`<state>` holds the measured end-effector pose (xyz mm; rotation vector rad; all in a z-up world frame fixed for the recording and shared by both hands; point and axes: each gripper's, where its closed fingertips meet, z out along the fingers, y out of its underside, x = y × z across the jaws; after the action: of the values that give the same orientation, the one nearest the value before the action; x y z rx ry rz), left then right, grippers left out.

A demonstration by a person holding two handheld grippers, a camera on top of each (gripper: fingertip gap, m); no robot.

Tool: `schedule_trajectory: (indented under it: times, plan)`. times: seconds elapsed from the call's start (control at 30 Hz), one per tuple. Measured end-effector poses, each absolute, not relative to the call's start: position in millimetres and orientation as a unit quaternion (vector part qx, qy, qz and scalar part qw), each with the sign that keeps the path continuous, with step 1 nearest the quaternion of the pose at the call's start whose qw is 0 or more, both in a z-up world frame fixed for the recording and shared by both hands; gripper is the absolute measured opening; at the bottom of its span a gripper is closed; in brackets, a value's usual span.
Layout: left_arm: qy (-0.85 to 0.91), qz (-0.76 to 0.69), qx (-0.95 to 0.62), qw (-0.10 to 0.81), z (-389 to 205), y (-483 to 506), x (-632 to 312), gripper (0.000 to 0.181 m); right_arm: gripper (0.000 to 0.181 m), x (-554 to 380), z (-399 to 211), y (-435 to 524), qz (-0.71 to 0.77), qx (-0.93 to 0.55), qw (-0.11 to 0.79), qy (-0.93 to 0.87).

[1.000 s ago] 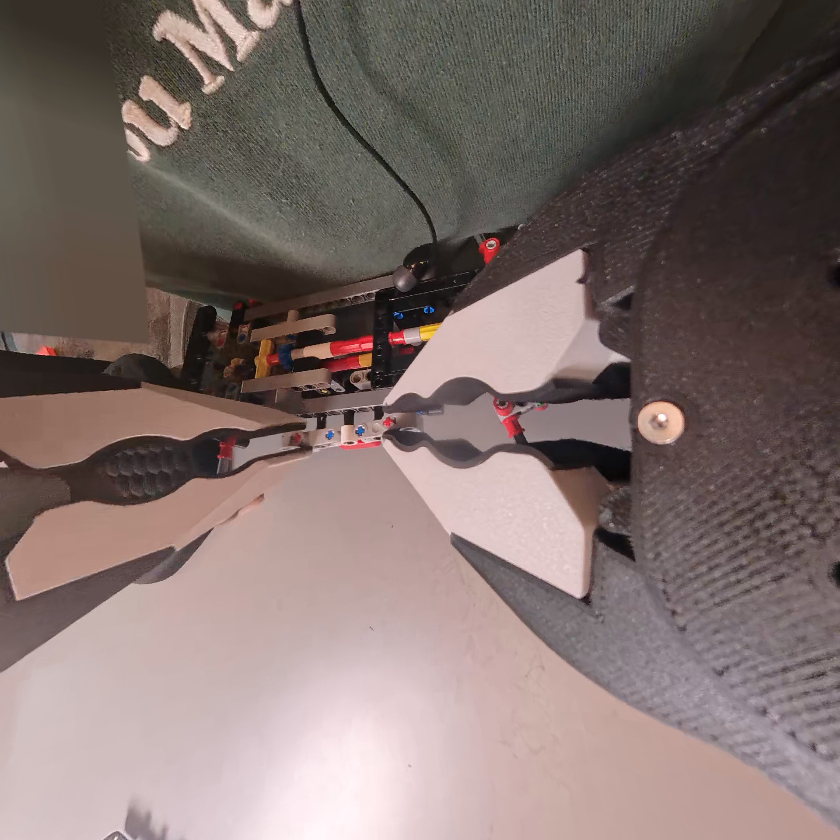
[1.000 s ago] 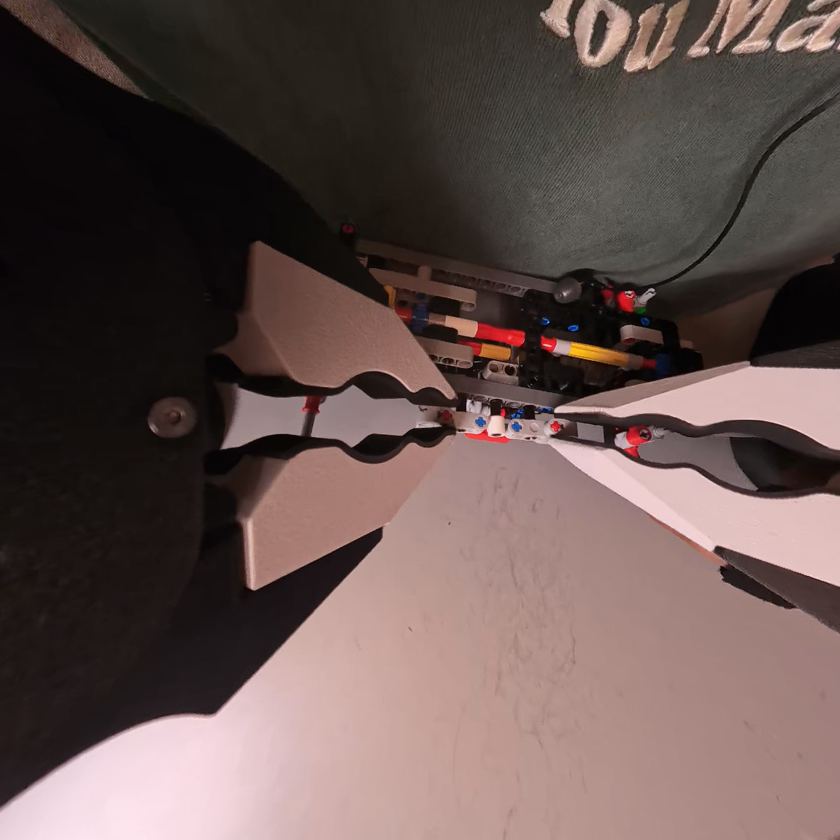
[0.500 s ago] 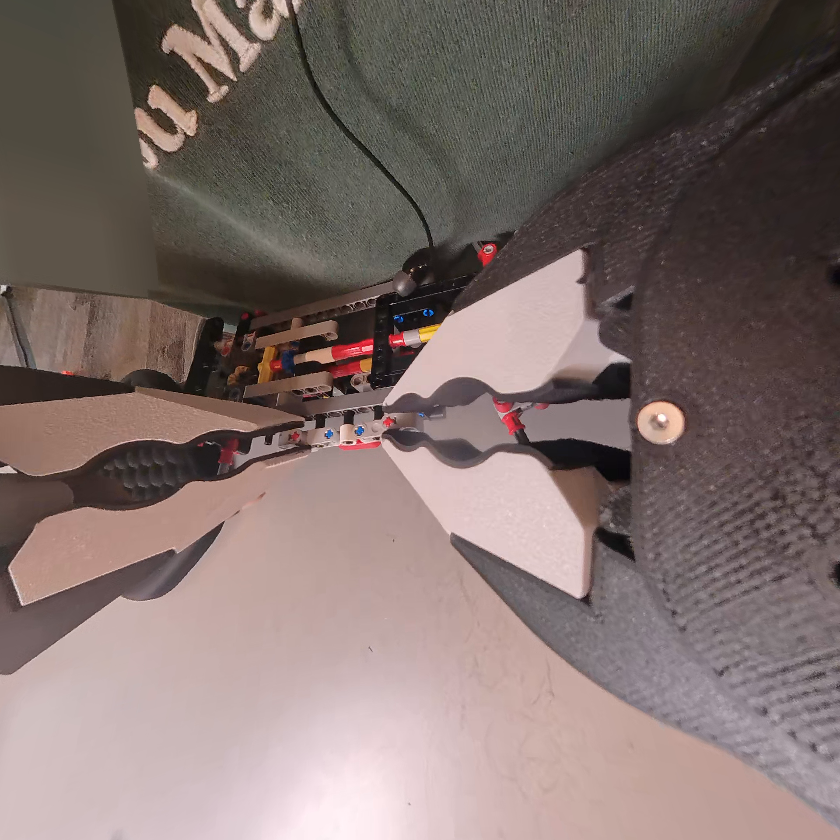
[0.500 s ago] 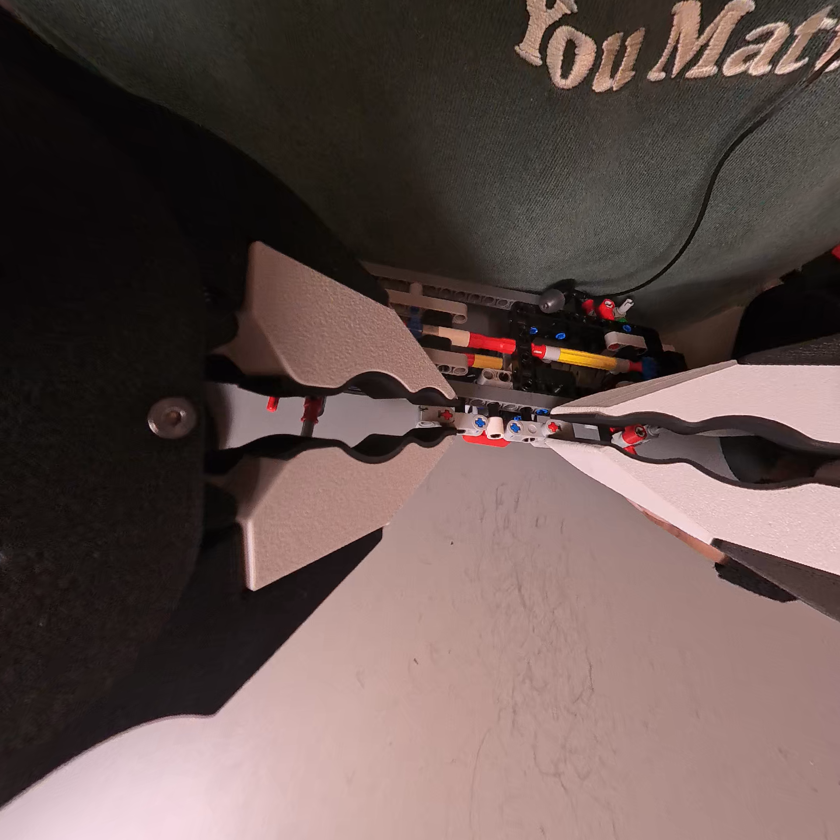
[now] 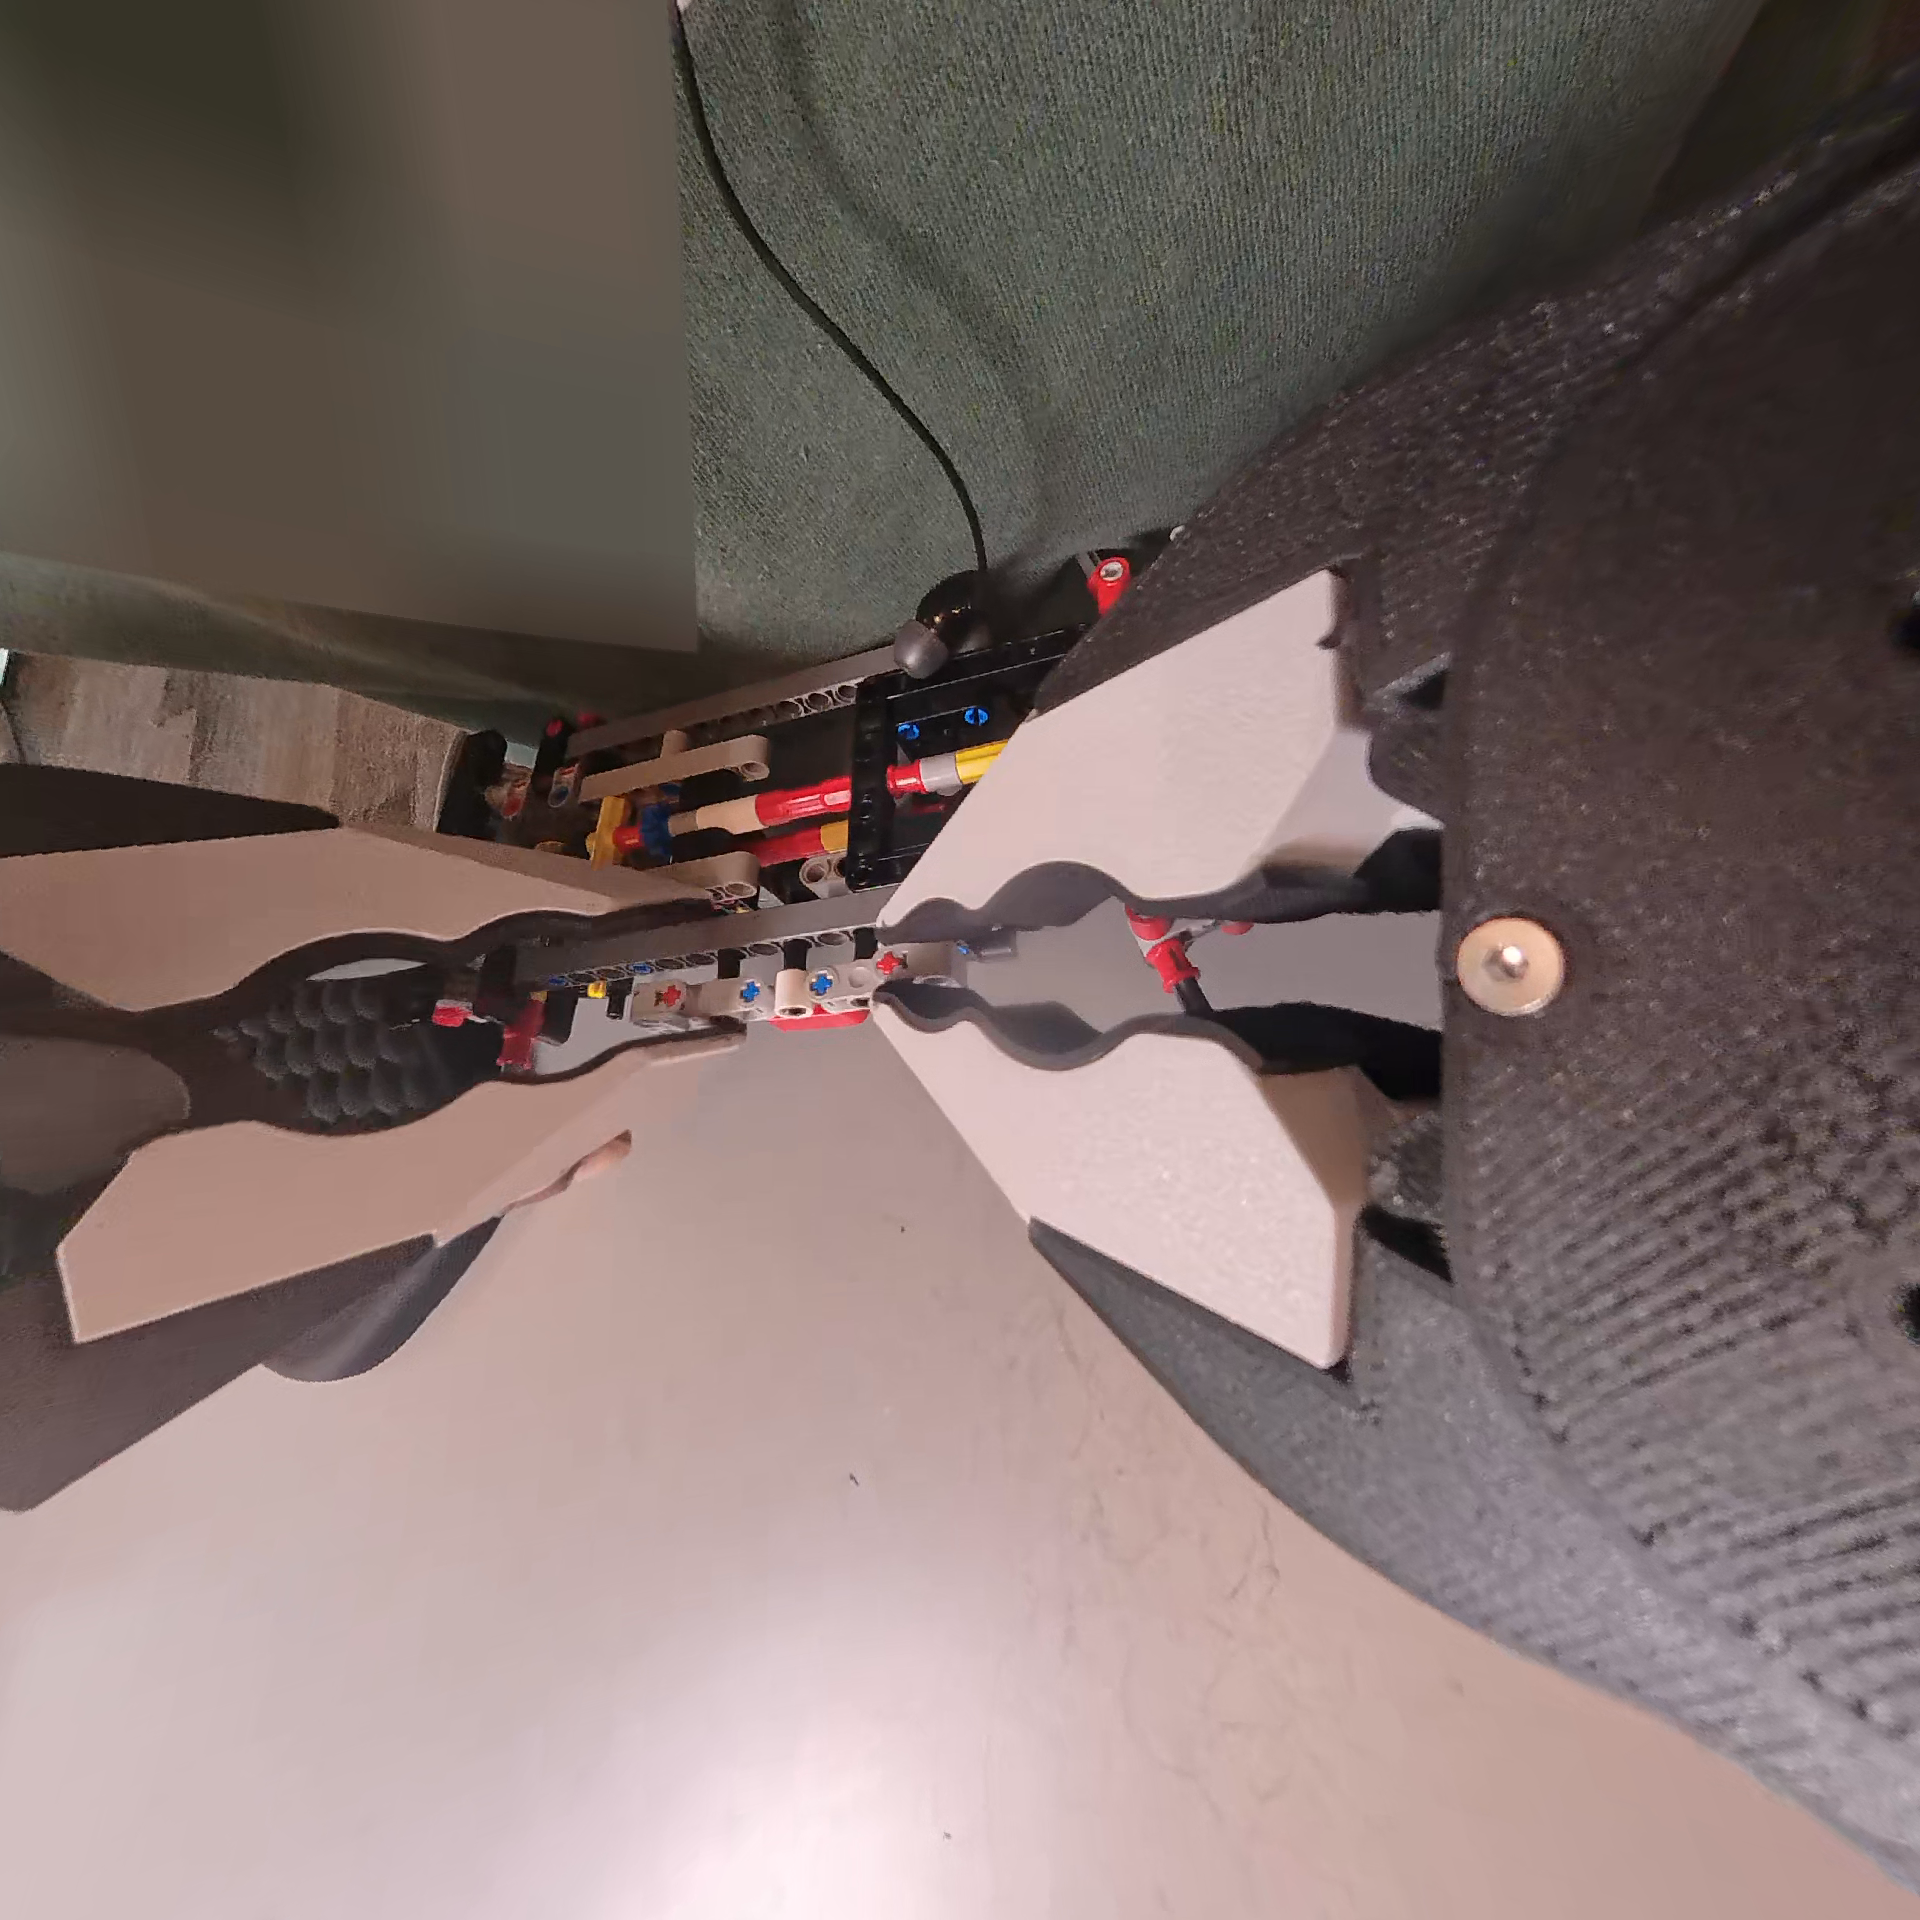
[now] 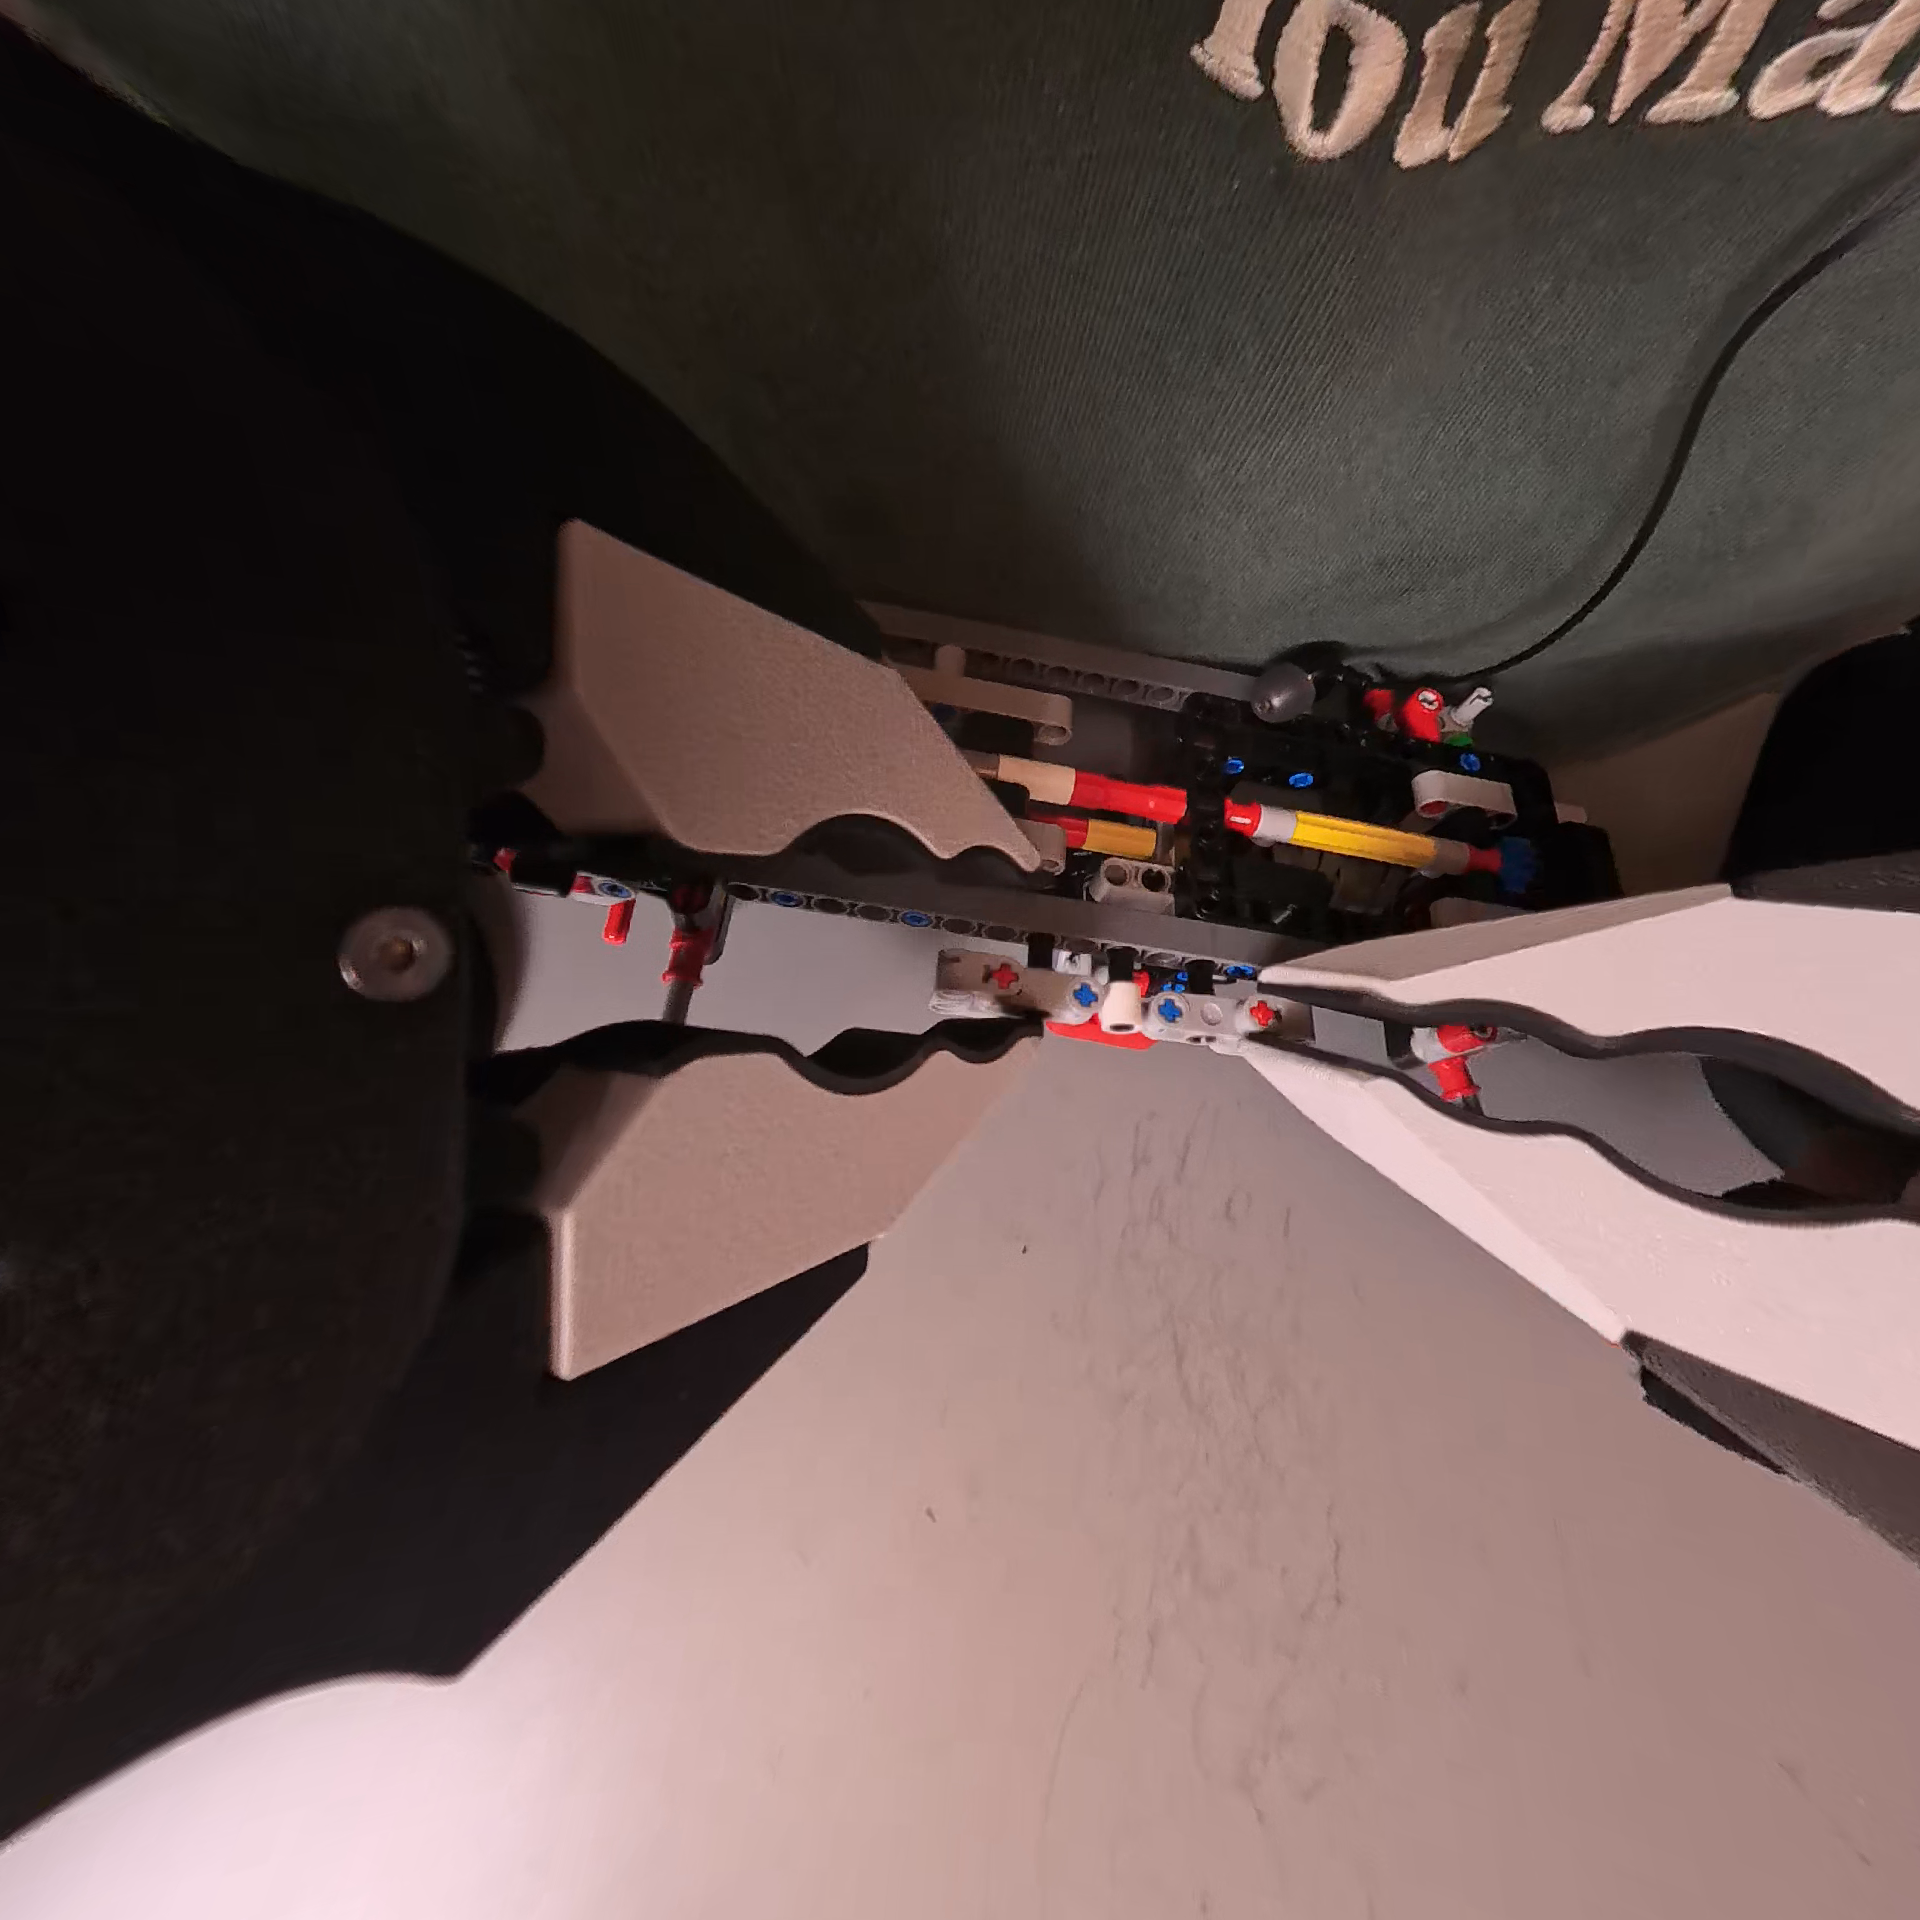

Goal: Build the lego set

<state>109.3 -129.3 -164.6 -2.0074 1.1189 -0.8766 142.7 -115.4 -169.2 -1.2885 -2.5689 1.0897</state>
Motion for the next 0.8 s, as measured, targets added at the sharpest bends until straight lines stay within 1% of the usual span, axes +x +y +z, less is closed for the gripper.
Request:
schedule_trajectory:
  times: [0.27, 0.6, 0.8]
  plan:
    - [0.425, -0.335, -0.773, 0.331, -166.4, -129.2, 109.5, 0.006, 0.023, 142.3, -173.6, -118.2, 0.329, -0.403, 0.070, -0.851]
    - [0.422, -0.328, -0.769, 0.350, -165.5, -131.2, 108.8, 0.006, 0.022, 137.1, -173.6, -117.5, 0.329, -0.372, 0.140, -0.857]
    - [0.420, -0.331, -0.768, 0.353, -165.1, -131.6, 109.9, 0.006, 0.022, 136.4, -173.9, -117.9, 0.330, -0.360, 0.142, -0.861]
